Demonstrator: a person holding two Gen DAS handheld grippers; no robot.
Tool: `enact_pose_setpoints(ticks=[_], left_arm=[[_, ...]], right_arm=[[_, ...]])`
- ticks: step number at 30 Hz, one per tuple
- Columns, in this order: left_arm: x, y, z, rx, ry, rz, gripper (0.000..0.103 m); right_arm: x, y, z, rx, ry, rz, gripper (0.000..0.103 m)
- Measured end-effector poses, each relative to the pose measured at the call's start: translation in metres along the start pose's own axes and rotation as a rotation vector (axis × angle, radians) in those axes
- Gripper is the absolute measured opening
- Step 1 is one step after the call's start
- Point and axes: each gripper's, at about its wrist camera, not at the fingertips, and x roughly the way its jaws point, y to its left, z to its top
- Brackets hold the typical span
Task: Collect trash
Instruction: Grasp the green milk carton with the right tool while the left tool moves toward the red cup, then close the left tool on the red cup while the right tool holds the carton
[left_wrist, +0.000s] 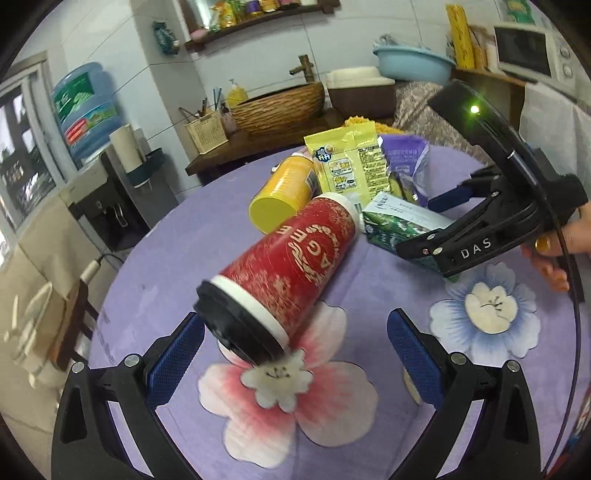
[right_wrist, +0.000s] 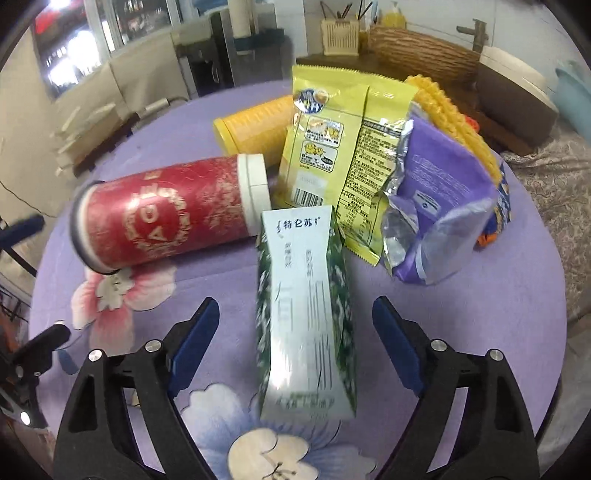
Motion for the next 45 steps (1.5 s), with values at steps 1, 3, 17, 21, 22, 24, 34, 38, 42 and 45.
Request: enact_pose_setpoints(ticks=[1, 3, 17, 21, 22, 24, 34, 38, 42, 45], left_arm=[[0.003, 0.000, 0.003, 0.016, 0.011, 0.004, 0.098], [0.009, 0.002, 0.012, 0.047, 0.028, 0.006, 0.098], [0.045, -0.003, 0.041, 0.254, 0.165, 0.009, 0.098], [0.056, -0.007, 0.055, 0.319, 0.213, 0.009, 0.098], [0.059, -0.008, 0.058, 0.330, 0.231, 0.001, 0.098], [0.070, -0.011, 0.062, 0.371, 0.277, -0.006, 0.098], [0.113, -0.041, 0.076, 0.520, 0.380, 0.036, 0.098], [0.128, -0.044, 0.075, 0.555, 0.416, 0.063, 0.098], [0.140, -0.040, 0.073, 0.576, 0.459, 0.073, 0.096], [0.142, -0.039, 0.073, 0.571, 0.479, 0.057, 0.088]], right_arm=[[0.005, 0.000, 0.005, -0.005, 0.018, -0.001, 0.081], [0.012, 0.000, 0.009, -0.004, 0.045, 0.004, 0.078], [0.025, -0.018, 0.006, 0.047, 0.065, 0.020, 0.052], [0.004, -0.026, -0.003, 0.079, 0.006, 0.053, 0.052], [-0.003, -0.028, -0.007, 0.087, -0.012, 0.061, 0.052], [-0.016, -0.032, -0.014, 0.098, -0.045, 0.070, 0.052], [-0.066, -0.037, -0.057, 0.122, -0.161, 0.087, 0.052], [-0.079, -0.038, -0.073, 0.118, -0.186, 0.085, 0.052], [-0.085, -0.037, -0.083, 0.125, -0.203, 0.098, 0.052], [-0.089, -0.039, -0.089, 0.134, -0.215, 0.102, 0.052]])
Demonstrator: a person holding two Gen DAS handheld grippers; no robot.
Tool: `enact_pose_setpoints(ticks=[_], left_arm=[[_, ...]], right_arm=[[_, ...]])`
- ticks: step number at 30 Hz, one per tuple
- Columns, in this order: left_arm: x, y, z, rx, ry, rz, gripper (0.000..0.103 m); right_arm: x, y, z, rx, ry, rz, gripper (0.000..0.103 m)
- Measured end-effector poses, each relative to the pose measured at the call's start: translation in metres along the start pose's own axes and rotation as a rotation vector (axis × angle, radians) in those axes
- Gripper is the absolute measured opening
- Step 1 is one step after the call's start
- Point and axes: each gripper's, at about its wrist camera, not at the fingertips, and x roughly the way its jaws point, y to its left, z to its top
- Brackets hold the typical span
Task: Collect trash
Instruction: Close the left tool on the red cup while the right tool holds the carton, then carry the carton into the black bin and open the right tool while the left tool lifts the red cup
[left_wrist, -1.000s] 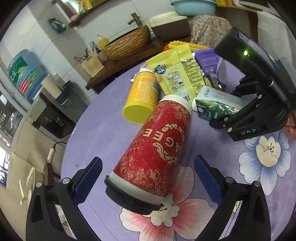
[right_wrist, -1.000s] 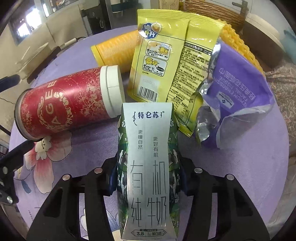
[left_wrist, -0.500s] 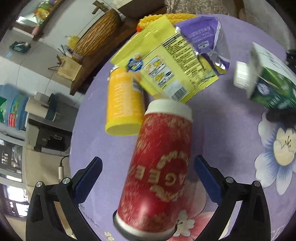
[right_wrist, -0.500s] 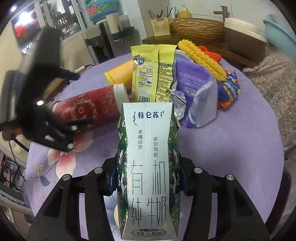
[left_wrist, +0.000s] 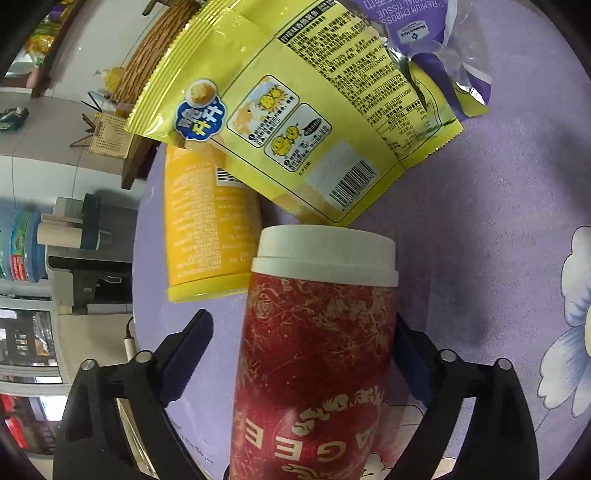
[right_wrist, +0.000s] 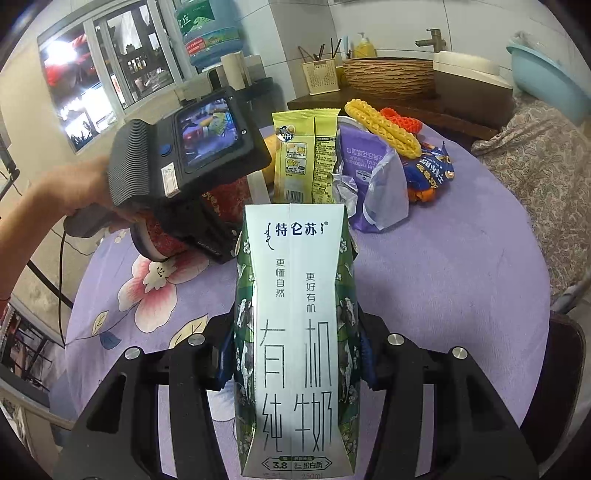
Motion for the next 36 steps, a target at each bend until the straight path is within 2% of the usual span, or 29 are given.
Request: enact_pose_setpoints(ticks=[3, 4, 12, 14, 20, 27, 31, 36], left_arm=[[-0.003, -0.001, 0.000, 0.009, -0.005, -0.014, 0.078], [-0.004, -0.005, 0.000, 0.011, -0.010, -0.024, 0.071], [-0.020, -0.012, -0.006, 0.001, -0.052, 0.007, 0.070], [-0.033, -0.010, -0.011, -0.029, -0.086, 0.001, 0.069], [-0.085, 0.007, -0.044, -0.166, -0.272, -0.024, 0.069], [-0.122, 0.011, -0.086, -0.290, -0.447, -0.029, 0.068], [-0.125, 0.016, -0.099, -0.358, -0.495, -0.049, 0.068], [-0.134, 0.013, -0.103, -0.380, -0.535, -0.089, 0.068]], right_arm=[[-0.005, 0.002, -0.001, -0.001, -0.015, -0.006, 0.052], [-0.006, 0.002, -0.001, 0.000, -0.019, -0.008, 0.052], [-0.014, 0.000, -0.009, 0.021, -0.035, 0.014, 0.052], [-0.016, -0.002, -0.010, 0.024, -0.042, 0.011, 0.052], [-0.026, -0.007, -0.017, 0.038, -0.071, 0.013, 0.052], [-0.034, -0.010, -0.023, 0.042, -0.093, 0.024, 0.052], [-0.038, -0.012, -0.029, 0.048, -0.107, 0.034, 0.052], [-0.039, -0.014, -0.033, 0.054, -0.110, 0.049, 0.052]])
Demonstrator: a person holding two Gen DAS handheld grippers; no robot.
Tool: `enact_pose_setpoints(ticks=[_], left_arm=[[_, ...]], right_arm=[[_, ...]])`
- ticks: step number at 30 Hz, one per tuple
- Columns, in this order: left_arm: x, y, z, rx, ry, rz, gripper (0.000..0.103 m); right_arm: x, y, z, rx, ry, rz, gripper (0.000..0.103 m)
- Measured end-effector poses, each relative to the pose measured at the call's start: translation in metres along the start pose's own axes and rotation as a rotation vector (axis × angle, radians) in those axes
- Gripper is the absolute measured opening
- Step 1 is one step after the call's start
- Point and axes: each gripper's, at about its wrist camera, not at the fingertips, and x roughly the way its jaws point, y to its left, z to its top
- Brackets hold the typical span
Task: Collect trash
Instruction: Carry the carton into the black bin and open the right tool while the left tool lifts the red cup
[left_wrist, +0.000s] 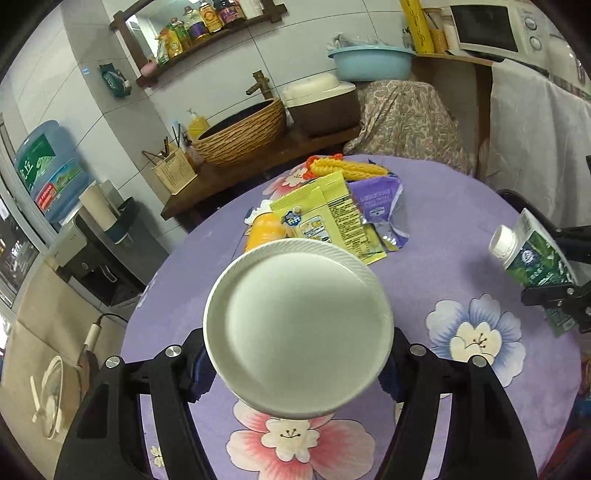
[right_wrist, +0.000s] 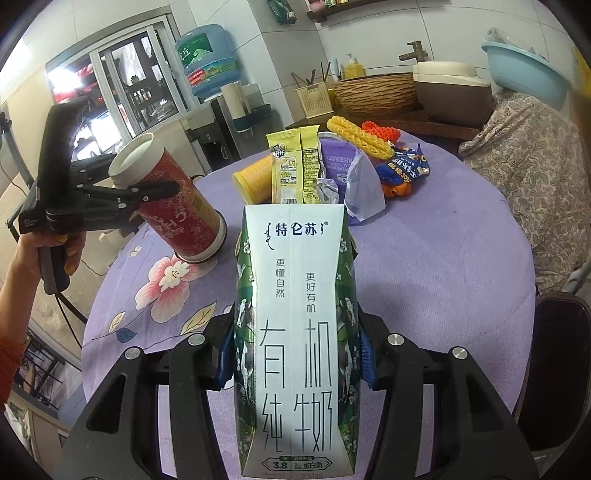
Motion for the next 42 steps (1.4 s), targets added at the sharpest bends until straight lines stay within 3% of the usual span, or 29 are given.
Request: enact_pose_setpoints(ticks=[3, 11, 15, 21, 27, 32, 42], left_arm=[[-0.008, -0.002, 0.002, -0.001, -0.020, -0.008, 0.068], [-0.034, -0.038, 0.033, -0.003, -0.105, -0.120, 0.068], [-0.043, -0.073, 0.064, 0.024, -0.167, -0.202, 0.068], [-0.039, -0.146, 0.120, 0.064, -0.242, -0.348, 0.068], [-0.018, -0.228, 0.170, 0.092, -0.276, -0.454, 0.068], [0.016, -0.280, 0.201, 0.064, -0.245, -0.516, 0.068], [0.101, -0.356, 0.216, 0.066, -0.124, -0.503, 0.068]], right_arm=[[-0.005, -0.002, -0.001, -0.005, -0.016, -0.005, 0.052], [-0.030, -0.038, -0.012, 0.050, -0.076, -0.052, 0.052], [-0.060, -0.081, -0.021, 0.121, -0.122, -0.117, 0.052], [-0.100, -0.172, -0.046, 0.254, -0.137, -0.294, 0.052], [-0.089, -0.280, -0.084, 0.378, 0.017, -0.460, 0.052], [-0.041, -0.363, -0.118, 0.502, 0.189, -0.494, 0.052], [0.042, -0.433, -0.154, 0.647, 0.438, -0.514, 0.052]])
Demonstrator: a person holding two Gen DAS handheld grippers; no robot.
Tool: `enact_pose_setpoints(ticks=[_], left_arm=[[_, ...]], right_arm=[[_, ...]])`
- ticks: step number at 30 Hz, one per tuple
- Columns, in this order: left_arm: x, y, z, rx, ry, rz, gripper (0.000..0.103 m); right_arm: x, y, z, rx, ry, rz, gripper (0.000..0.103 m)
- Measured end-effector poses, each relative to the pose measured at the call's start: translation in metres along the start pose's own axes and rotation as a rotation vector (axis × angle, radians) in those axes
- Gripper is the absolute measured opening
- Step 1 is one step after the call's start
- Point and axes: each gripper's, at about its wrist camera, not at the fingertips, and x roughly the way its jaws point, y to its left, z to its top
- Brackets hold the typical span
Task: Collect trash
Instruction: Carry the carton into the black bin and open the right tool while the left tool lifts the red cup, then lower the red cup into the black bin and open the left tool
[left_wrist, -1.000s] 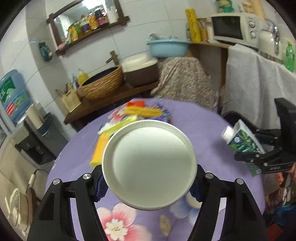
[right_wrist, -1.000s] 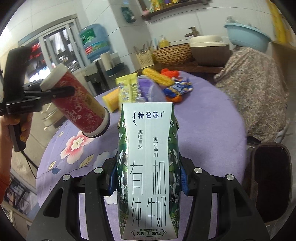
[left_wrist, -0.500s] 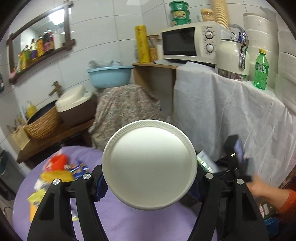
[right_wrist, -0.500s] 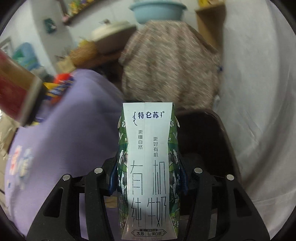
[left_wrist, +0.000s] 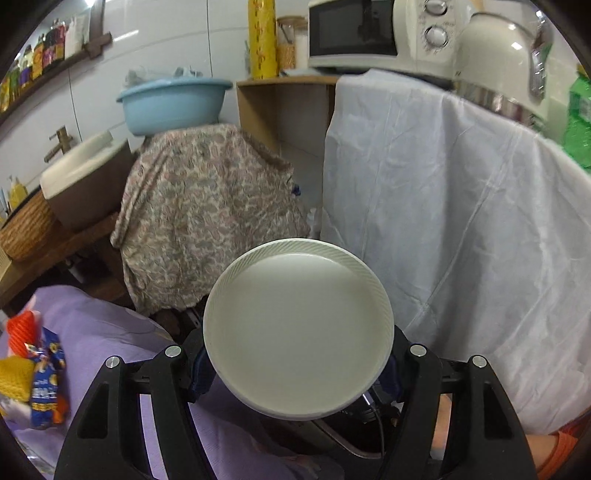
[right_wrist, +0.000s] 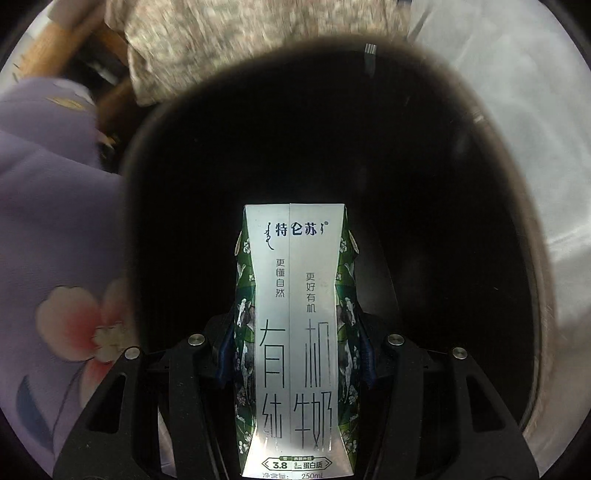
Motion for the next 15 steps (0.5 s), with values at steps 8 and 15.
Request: enact_pose_setpoints(ticks=[8, 15], left_arm=[[0.047, -0.010, -0.006, 0.029, 0.076, 0.039, 0.068], [0.080, -0.024, -0.007, 0.012, 0.125, 0.024, 0.068]], right_arm=[[0.009, -0.014, 0.008, 0.039, 0.018, -0.015, 0.072], [-0.022, -0.024, -0.011, 0.040, -0.083, -0.001, 0.072]])
